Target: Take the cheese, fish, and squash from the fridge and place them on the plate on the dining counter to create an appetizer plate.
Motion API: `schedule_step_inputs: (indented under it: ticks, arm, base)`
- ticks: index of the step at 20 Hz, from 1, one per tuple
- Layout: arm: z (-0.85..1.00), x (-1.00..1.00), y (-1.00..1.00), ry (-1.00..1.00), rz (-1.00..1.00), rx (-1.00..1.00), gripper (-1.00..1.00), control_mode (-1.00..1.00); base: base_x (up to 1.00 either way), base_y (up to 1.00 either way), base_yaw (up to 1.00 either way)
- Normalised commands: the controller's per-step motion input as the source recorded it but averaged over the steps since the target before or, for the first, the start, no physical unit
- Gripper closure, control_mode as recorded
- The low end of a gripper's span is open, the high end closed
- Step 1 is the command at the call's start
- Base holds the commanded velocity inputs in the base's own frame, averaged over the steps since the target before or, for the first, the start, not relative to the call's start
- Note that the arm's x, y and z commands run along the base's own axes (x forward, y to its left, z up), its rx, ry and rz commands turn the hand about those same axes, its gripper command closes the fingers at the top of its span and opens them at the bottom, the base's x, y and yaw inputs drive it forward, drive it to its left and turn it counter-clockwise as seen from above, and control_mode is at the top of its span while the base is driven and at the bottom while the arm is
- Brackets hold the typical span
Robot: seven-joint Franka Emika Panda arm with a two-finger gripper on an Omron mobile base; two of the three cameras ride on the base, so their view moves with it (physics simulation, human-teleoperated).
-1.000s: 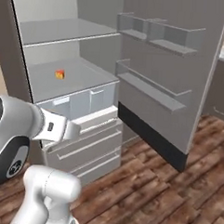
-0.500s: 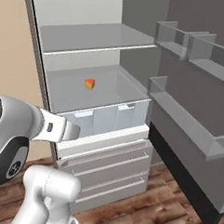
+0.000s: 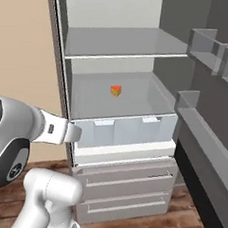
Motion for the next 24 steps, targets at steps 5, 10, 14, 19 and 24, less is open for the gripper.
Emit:
schedule_step_inputs:
  ticks: [5, 10, 14, 19, 24]
  arm:
    - [0.0, 0.0, 0.0, 0.0, 0.0, 0.0, -1.0, 1.0]
    - [0.0, 0.0, 0.0, 0.0, 0.0, 0.0, -1.0, 1.0]
    - [0.0, 0.0, 0.0, 0.0, 0.0, 0.0, -1.0, 1.0]
    - [0.0, 0.0, 0.0, 0.0, 0.0, 0.0, -1.0, 1.0]
    - [0.0, 0.0, 0.0, 0.0, 0.0, 0.0, -1.0, 1.0]
  base:
    - [0.0, -0.57, 0.3]
    - [0.0, -0.59, 0.29]
    - [0.1, -0.35, 0.27]
    - [0.33, -0.11, 0.25]
    - [0.38, -0.17, 0.25]
